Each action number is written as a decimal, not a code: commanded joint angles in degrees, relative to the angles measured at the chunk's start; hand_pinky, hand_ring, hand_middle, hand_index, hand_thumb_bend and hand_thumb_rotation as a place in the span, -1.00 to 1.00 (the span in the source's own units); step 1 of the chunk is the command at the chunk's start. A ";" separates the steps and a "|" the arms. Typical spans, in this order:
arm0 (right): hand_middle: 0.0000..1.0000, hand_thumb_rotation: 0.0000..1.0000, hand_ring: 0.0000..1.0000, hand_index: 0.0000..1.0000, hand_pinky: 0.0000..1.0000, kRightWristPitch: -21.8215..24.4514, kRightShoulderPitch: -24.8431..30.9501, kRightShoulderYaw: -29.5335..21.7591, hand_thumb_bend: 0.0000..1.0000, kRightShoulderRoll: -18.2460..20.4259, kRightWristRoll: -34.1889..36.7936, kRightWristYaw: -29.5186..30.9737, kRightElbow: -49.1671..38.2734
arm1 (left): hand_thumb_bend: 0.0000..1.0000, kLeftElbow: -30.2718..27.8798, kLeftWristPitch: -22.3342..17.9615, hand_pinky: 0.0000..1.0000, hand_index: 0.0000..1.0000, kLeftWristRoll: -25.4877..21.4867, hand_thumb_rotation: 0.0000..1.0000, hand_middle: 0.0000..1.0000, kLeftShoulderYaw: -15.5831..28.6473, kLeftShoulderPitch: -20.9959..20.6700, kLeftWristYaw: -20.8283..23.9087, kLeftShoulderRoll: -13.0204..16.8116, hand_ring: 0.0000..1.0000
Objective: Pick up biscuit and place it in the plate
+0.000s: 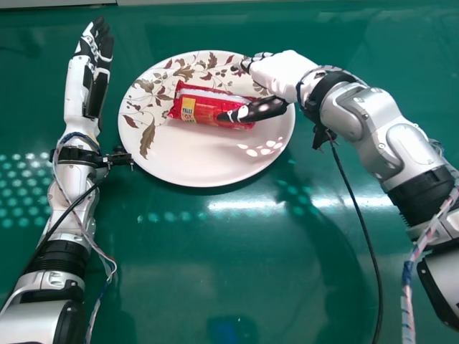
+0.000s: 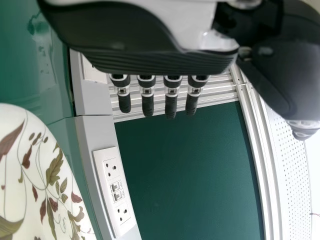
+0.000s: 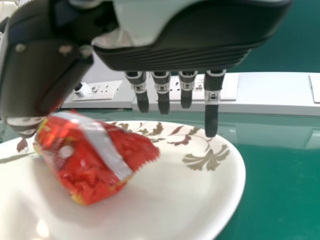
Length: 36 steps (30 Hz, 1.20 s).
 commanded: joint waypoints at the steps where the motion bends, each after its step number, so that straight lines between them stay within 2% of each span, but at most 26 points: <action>1: 1.00 0.22 1.00 1.00 0.39 -0.40 1.56 -1.13 1.00 -0.59 0.84 -0.16 -1.08 | 1.00 -0.28 0.37 1.00 1.00 0.24 1.00 1.00 -0.72 2.01 0.66 -1.07 1.00; 6: 1.00 0.20 1.00 1.00 0.36 -0.75 2.74 -2.50 1.00 -1.48 1.05 -1.11 -2.84 | 1.00 -0.71 0.75 1.00 1.00 0.82 1.00 0.98 -0.92 2.27 1.16 -1.17 1.00; 9: 1.00 0.17 0.99 1.00 0.33 -0.67 4.52 -5.68 1.00 -1.72 3.30 -3.06 -4.31 | 1.00 -0.75 0.62 1.00 1.00 1.25 1.00 0.96 -1.01 2.34 1.70 -1.35 1.00; 12: 1.00 0.18 0.92 1.00 0.27 3.77 6.97 -10.10 1.00 -0.68 7.00 -2.51 -7.08 | 1.00 -0.41 0.51 1.00 1.00 0.82 1.00 0.96 -0.77 2.15 1.67 -1.70 1.00; 15: 1.00 0.06 0.86 1.00 0.28 9.14 10.76 -15.54 1.00 0.71 11.17 -3.76 -11.42 | 1.00 0.92 0.31 1.00 1.00 0.54 1.00 0.98 -0.48 1.43 1.76 -1.87 1.00; 20: 1.00 0.10 0.78 1.00 0.32 10.22 15.14 -20.38 1.00 0.80 14.44 -7.63 -14.31 | 1.00 2.37 -0.80 1.00 1.00 0.25 1.00 1.00 -0.66 0.65 1.04 -1.65 1.00; 22: 0.99 0.12 0.82 0.97 0.46 10.66 18.46 -23.36 0.98 1.30 16.27 -9.88 -17.13 | 1.00 3.18 -1.45 1.00 1.00 -0.29 1.00 0.99 -0.55 0.38 0.56 -1.72 1.00; 23: 0.95 0.06 0.81 0.92 0.51 10.92 19.87 -24.58 0.99 1.64 17.19 -10.70 -18.41 | 1.00 3.49 -1.67 1.00 1.00 -0.38 1.00 0.97 -0.49 0.30 0.56 -1.78 1.00; 24: 0.93 0.04 0.81 0.90 0.53 11.33 21.46 -25.91 1.00 2.19 18.37 -11.37 -19.95 | 1.00 3.78 -1.85 1.00 1.00 -0.49 1.00 0.96 -0.43 0.22 0.56 -1.83 1.00; 25: 0.91 0.02 0.77 0.91 0.48 11.93 22.94 -27.09 0.92 2.86 19.44 -11.93 -21.51 | 1.00 4.04 -2.01 1.00 0.99 -0.70 1.00 0.95 -0.38 0.16 0.42 -1.88 1.00; 27: 0.83 -0.04 0.68 0.88 0.38 12.94 26.05 -29.14 0.89 4.05 21.70 -12.51 -24.61 | 1.00 3.97 -1.71 1.00 0.98 -0.81 1.00 0.93 -0.34 0.21 0.61 -2.10 1.00; 30: 0.84 -0.17 0.71 0.86 0.39 15.64 30.22 -31.86 0.81 7.28 25.75 -13.46 -28.60 | 1.00 3.85 -1.38 1.00 0.98 -1.46 1.00 0.94 -0.16 0.37 0.36 -2.61 1.00; 33: 0.88 -0.31 0.78 0.87 0.43 18.35 34.17 -34.73 0.69 12.54 31.73 -15.17 -32.24 | 1.00 4.03 -1.17 1.00 0.96 -3.46 1.00 0.91 0.23 0.24 -0.91 -3.39 1.00; 36: 0.90 -0.36 0.81 0.88 0.49 18.37 35.65 -35.89 0.60 15.61 35.45 -16.50 -32.76 | 1.00 4.83 -1.38 1.00 0.94 -4.07 1.00 0.88 0.26 -0.25 -1.29 -3.48 0.99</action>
